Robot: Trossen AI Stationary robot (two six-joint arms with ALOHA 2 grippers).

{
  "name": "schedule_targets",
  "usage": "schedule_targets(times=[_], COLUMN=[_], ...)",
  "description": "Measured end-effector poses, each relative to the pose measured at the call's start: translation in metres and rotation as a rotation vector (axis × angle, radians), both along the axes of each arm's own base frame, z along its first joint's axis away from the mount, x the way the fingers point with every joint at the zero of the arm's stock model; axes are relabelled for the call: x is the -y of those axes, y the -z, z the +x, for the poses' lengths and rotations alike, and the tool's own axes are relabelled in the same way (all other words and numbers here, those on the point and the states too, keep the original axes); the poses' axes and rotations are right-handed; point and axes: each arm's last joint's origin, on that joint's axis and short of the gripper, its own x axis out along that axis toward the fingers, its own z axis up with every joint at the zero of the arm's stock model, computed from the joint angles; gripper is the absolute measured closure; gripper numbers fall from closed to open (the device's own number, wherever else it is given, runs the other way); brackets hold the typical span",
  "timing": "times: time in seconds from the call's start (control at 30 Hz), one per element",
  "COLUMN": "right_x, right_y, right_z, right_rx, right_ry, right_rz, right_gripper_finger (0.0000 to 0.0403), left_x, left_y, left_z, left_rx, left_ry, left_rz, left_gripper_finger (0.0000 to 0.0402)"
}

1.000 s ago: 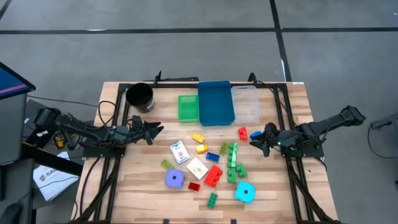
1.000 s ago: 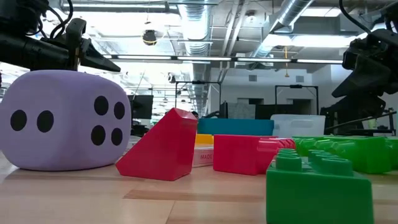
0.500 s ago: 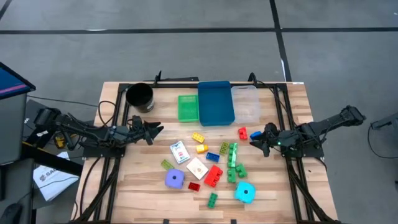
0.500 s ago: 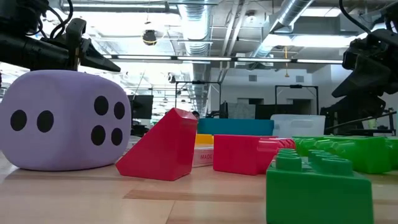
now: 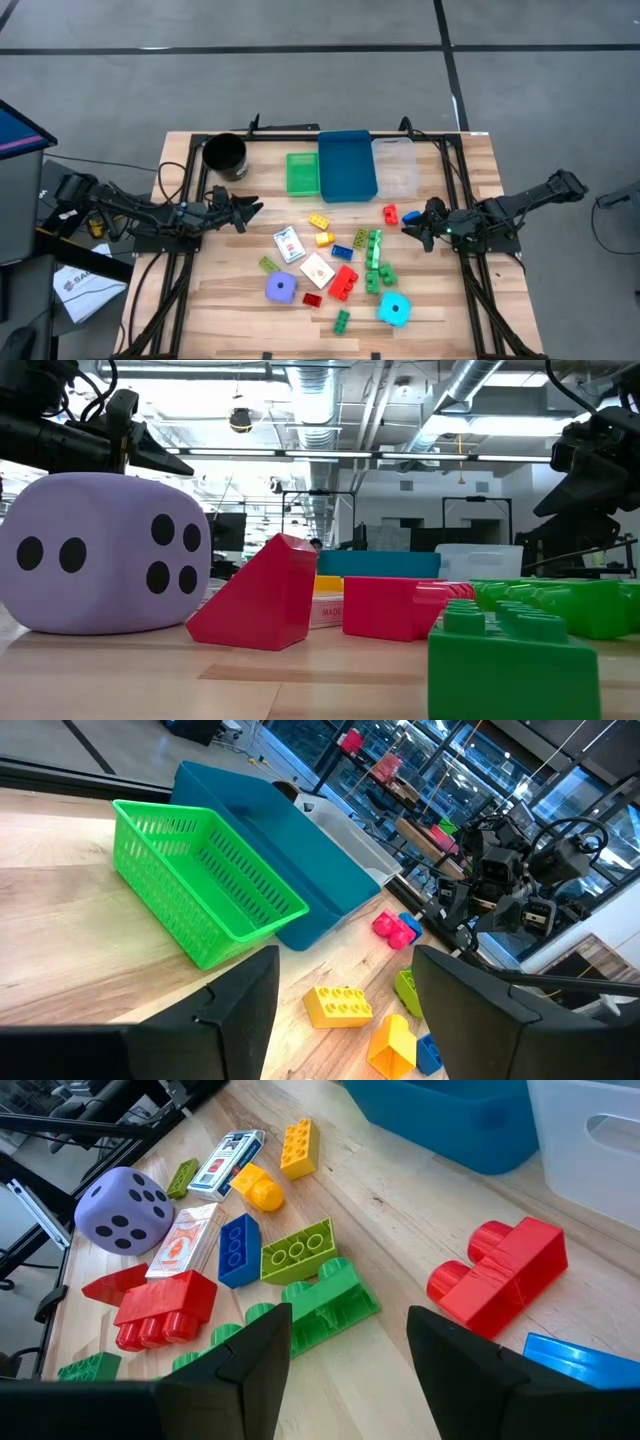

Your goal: Pick & Place Toys

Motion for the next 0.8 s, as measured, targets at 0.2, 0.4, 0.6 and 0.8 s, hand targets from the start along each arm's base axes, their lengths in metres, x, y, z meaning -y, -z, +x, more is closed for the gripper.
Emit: schedule_targets(times=[0.2, 0.4, 0.6, 0.8], right_x=[0.0, 0.0, 0.0, 0.0], right_y=[0.0, 0.0, 0.0, 0.0], right_z=[0.0, 0.0, 0.0, 0.0], right_rx=[0.0, 0.0, 0.0, 0.005], right_ry=[0.0, 0.0, 0.0, 0.0], right_rz=[0.0, 0.0, 0.0, 0.002], right_gripper_finger=[0.0207, 0.0207, 0.0207, 0.0207], left_x=[0.0, -0.002, -0.003, -0.003], left_y=[0.0, -0.007, -0.016, -0.019], left_z=[0.0, 0.0, 0.0, 0.0], left_rx=[0.0, 0.071, 0.171, 0.212], left_ry=[0.0, -0.046, -0.053, -0.053], left_rz=[0.0, -0.009, -0.028, -0.036], left_gripper_finger=[0.0178, 0.0178, 0.0178, 0.0178])
